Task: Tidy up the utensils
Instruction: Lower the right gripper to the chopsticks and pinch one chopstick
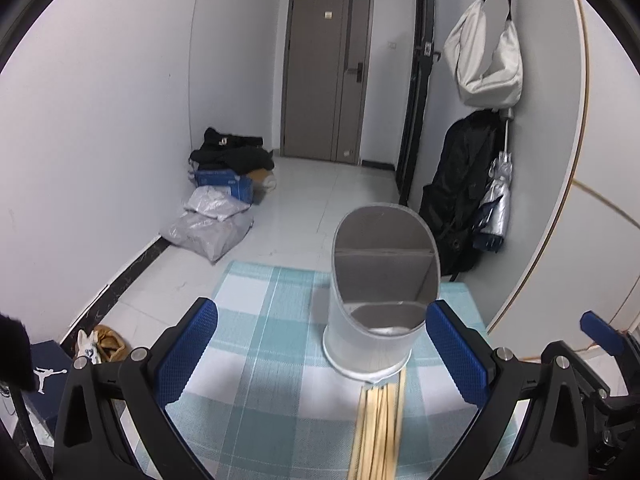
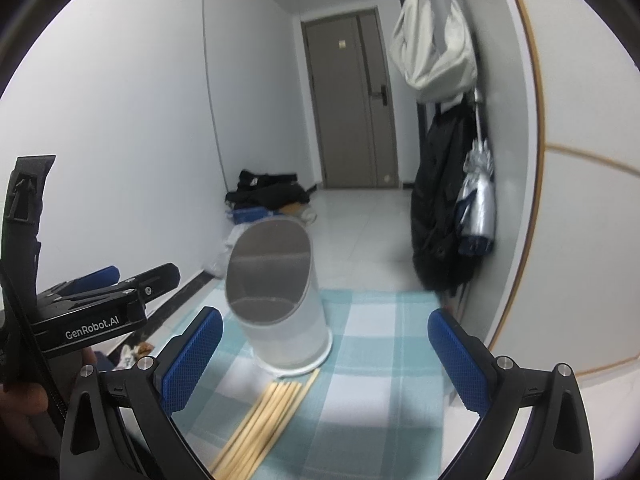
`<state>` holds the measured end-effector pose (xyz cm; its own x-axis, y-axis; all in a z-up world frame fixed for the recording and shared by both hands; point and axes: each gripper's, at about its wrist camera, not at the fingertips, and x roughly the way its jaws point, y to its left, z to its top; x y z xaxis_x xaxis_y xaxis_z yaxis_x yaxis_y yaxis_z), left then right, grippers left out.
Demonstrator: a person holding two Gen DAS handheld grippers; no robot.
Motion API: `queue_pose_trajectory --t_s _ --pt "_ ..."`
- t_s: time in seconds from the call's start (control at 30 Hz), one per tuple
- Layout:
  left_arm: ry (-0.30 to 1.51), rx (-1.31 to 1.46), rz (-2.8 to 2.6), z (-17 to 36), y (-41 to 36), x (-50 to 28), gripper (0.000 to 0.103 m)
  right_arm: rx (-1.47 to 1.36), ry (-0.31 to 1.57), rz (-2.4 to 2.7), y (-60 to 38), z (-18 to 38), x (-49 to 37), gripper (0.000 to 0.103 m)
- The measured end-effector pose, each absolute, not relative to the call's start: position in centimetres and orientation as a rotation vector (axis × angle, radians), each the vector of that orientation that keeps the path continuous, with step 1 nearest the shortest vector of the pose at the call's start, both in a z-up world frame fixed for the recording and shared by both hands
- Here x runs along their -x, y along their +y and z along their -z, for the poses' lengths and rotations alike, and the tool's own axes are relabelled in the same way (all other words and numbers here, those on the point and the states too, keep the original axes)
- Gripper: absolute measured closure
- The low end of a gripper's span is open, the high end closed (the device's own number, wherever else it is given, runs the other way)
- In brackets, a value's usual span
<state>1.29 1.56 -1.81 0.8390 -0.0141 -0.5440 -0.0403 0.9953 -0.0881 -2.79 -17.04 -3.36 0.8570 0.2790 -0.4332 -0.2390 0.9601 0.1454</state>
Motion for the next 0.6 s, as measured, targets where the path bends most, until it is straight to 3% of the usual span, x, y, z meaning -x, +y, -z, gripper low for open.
queue_pose_trajectory --t_s 0.27,0.6 --pt "0.754 0.083 -0.028 5.0 2.6 -3.3 0.001 -0.11 0.758 -0.288 -16.1 8.1 -1.5 0.002" --pt "0.996 0.101 0.001 8.9 4.7 -4.6 0.001 -0.099 1.053 -0.272 -14.2 15.5 -6.0 0.033"
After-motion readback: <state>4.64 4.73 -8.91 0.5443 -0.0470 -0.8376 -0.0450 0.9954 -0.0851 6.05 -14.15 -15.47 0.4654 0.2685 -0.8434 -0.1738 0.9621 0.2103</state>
